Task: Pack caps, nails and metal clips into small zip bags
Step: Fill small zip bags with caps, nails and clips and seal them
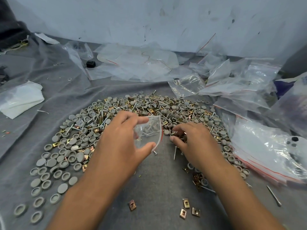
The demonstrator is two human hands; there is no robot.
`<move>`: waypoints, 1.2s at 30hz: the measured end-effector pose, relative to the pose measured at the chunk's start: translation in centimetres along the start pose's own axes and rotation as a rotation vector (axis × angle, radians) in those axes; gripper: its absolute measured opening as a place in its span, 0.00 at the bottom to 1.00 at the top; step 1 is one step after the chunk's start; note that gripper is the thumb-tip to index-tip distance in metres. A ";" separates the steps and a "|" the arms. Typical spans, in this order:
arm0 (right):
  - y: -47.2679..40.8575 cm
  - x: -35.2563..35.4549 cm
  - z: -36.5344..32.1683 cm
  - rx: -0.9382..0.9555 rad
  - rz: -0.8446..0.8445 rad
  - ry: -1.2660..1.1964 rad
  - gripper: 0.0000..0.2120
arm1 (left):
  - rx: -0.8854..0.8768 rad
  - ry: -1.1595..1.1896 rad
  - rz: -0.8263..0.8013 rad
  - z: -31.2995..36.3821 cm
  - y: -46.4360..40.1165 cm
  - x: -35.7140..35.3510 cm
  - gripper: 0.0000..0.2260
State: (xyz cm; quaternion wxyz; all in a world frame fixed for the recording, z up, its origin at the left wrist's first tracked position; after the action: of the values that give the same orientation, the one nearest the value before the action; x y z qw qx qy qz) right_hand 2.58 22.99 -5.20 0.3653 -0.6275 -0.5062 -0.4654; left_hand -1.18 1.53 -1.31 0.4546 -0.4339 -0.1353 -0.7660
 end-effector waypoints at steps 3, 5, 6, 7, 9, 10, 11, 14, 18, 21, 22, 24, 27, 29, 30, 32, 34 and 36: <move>-0.3 -0.8 -1.1 -0.015 0.025 0.054 0.11 | 0.003 0.004 -0.002 0.0 0.0 0.1 0.27; -0.4 -1.0 -1.6 -0.013 0.053 0.052 0.09 | 0.007 0.008 0.002 0.0 -0.1 0.1 0.27; -0.5 -1.0 -1.7 -0.011 0.062 0.046 0.09 | 0.010 0.008 0.005 0.0 -0.1 0.1 0.27; -0.6 -1.0 -1.8 -0.007 0.058 0.044 0.10 | 0.012 0.007 0.007 0.0 -0.1 0.1 0.27; -0.6 -1.0 -2.0 0.002 0.030 0.071 0.11 | 0.011 0.011 0.008 0.0 0.0 0.1 0.27; -0.5 -1.0 -2.0 0.004 0.025 0.080 0.11 | 0.010 0.011 0.007 0.0 0.0 0.2 0.27; -0.5 -1.0 -2.0 0.003 0.032 0.073 0.11 | 0.009 0.009 0.006 -0.1 0.0 0.2 0.27; -0.5 -0.9 -2.0 -0.028 0.052 0.029 0.10 | 0.010 0.009 0.011 -0.2 0.0 0.2 0.27; -0.7 -0.5 -2.0 0.007 0.114 -0.065 0.08 | 0.008 0.015 0.018 -0.3 -0.1 0.3 0.27; -1.2 -0.3 -2.2 0.097 0.171 -0.127 0.08 | 0.006 0.013 0.026 -0.3 0.0 0.4 0.27; -1.4 -0.5 -2.4 0.094 0.147 -0.123 0.09 | 0.006 0.015 0.028 -0.2 -0.1 0.4 0.27; -1.8 -1.2 -2.6 0.059 0.091 -0.101 0.10 | 0.006 0.022 0.034 -0.2 -0.1 0.3 0.27; -1.8 -1.6 -2.7 0.046 0.069 -0.065 0.10 | 0.007 0.026 0.034 -0.2 -0.1 0.2 0.27; -1.7 -1.6 -2.6 0.038 0.076 -0.038 0.09 | 0.004 0.030 0.037 -0.2 0.0 0.2 0.27; -1.7 -1.6 -2.5 0.029 0.080 -0.027 0.09 | 0.002 0.028 0.038 -0.3 0.0 0.2 0.27; -1.7 -1.6 -2.4 0.003 0.084 -0.010 0.09 | -0.003 0.023 0.043 -0.3 0.0 0.2 0.27; -1.7 -1.8 -2.1 -0.009 0.087 0.013 0.09 | -0.003 0.018 0.040 -0.3 0.0 0.2 0.26; -1.9 -1.7 -1.9 0.008 0.101 -0.007 0.10 | -0.001 0.010 0.034 -0.4 0.0 0.1 0.26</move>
State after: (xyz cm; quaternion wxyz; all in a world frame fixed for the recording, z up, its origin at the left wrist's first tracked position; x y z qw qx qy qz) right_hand 0.27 21.14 -6.25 0.3888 -0.6524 -0.4772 -0.4421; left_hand -1.39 1.22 -1.42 0.4681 -0.4323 -0.1254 -0.7605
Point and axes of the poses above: each hand's wrist, its own y-axis away from the middle knuckle, its own x-axis out of the back of the hand, z = x × y, the point moved 1 cm from there along -y, towards the middle knuckle, and after that the axes turned 10 degrees about -z, right-handed, at the moved point
